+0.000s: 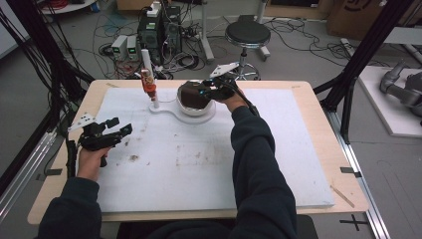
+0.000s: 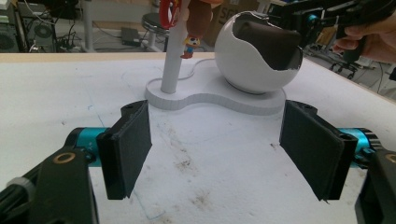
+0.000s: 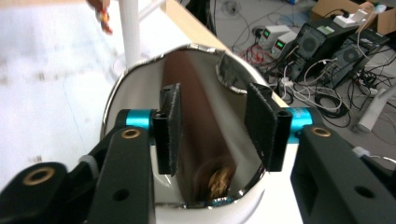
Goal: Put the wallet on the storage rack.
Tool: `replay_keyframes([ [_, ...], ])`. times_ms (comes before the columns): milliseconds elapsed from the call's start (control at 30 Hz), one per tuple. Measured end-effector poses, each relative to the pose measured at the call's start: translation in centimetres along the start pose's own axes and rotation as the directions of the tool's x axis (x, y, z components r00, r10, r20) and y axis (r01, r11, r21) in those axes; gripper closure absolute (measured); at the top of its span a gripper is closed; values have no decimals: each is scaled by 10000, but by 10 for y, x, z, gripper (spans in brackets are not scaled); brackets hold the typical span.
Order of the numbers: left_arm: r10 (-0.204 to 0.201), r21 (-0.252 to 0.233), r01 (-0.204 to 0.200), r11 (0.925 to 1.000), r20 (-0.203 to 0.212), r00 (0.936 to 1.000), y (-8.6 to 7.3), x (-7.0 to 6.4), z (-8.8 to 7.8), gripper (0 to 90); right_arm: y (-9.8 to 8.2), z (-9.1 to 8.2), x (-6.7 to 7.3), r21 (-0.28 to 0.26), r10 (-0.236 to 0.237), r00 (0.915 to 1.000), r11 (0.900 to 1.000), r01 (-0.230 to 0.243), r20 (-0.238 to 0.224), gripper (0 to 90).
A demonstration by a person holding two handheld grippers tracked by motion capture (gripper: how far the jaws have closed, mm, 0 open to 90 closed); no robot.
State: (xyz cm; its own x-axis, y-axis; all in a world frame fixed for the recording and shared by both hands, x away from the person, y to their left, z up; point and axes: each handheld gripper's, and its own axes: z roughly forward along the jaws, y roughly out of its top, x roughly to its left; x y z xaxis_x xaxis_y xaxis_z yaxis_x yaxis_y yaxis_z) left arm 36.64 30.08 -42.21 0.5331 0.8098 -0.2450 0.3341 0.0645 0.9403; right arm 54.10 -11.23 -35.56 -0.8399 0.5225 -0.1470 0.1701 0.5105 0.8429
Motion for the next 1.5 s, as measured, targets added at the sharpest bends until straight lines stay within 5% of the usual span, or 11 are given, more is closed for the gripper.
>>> replay_keyframes([
  [233, -15, -64, 15, 10000, 44, 10000, 0, 0, 0, 250, 2, -12, 4, -212, 317, 9994, 9993, -314, 121, 504],
  [300, 15, -46, -14, 10000, 54, 10000, 0, -1, 0, 250, -2, -21, 4, -335, 673, 9973, 9972, -664, 279, 457],
  [333, -10, -69, 10, 10000, 40, 10000, 0, -1, -1, 249, -8, -33, 3, -309, 1205, 9921, 9924, -1195, 357, 407],
  [467, -34, -134, 34, 9999, 8, 10000, 1, -1, -1, 238, -23, -55, 2, -321, 1510, 9859, 9883, -1490, 718, 376],
  [533, -49, -64, 49, 10000, 23, 10000, 1, -2, 0, 229, -36, -78, 0, 375, 2194, 9701, 9738, -2242, 1034, 290],
  [633, 35, -54, -34, 10000, 24, 10000, 1, -4, 1, 228, -52, -98, 5, 961, 2172, 9662, 9681, -2315, 1389, 262],
  [767, 188, -88, -187, 9998, 102, 9998, 2, -7, 3, 229, -76, -118, 14, 855, 2117, 9650, 9702, -2266, 1549, 260],
  [933, 407, -53, -406, 9992, 59, 9992, 4, -10, 7, 231, -111, -147, 28, 73, 2743, 9416, 9597, -2811, 1951, 218],
  [1033, 483, -86, -483, 9988, 19, 9988, 4, -11, 8, 231, -125, -161, 35, -216, 3175, 9160, 9464, -3222, 2454, 216],
  [1133, 685, -52, -686, 9976, -175, 9975, 4, -11, 9, 234, -134, -170, 40, -505, 3335, 9034, 9417, -3326, 2696, 214],
  [1500, 345, -271, -345, 9990, 17, 9994, 4, -12, 13, 233, -148, -191, 56, -558, 2952, 9038, 9546, -2927, 3097, 214],
])
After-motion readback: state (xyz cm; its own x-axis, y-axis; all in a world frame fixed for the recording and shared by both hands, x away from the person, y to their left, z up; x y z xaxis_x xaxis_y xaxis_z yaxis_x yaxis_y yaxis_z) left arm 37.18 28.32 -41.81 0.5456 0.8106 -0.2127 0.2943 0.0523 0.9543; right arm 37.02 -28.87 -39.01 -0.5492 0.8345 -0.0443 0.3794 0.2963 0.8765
